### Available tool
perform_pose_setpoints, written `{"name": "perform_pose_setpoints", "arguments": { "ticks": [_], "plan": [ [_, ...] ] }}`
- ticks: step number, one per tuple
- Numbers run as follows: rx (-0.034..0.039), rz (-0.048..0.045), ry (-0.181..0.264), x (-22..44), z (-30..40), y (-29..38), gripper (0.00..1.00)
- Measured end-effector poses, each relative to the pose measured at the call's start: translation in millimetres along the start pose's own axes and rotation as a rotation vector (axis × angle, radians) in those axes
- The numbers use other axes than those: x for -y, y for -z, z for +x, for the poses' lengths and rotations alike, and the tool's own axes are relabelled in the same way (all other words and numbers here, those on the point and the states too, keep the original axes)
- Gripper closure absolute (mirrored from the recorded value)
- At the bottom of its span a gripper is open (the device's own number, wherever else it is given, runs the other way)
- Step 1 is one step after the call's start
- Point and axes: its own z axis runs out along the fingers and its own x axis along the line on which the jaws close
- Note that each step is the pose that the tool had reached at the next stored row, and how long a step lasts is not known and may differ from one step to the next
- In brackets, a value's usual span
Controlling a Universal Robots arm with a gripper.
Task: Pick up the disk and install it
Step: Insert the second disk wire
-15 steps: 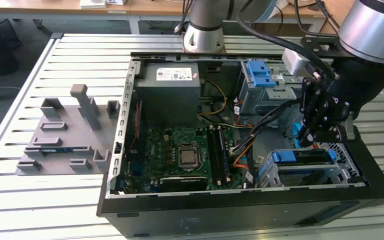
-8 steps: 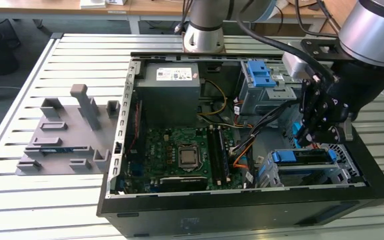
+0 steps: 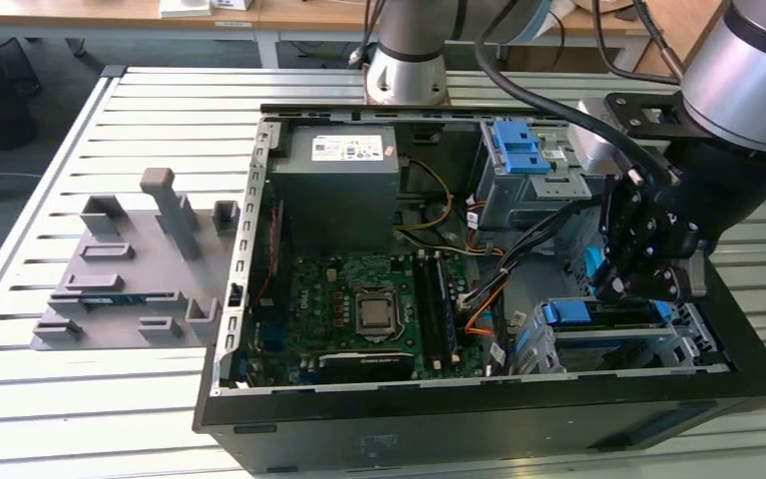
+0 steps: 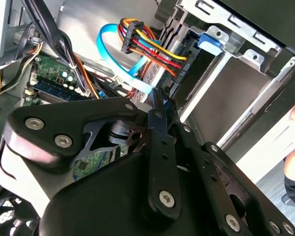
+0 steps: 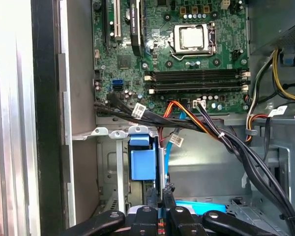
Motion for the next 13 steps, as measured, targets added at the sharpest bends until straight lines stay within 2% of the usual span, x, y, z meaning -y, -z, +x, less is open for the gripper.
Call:
{"name": "perform_pose_setpoints", "arguments": {
  "ticks": [13],
  "plan": [
    [0.0,-0.0007,-0.016,2.8,3.8,-3.6,0.84]
  ]
}}
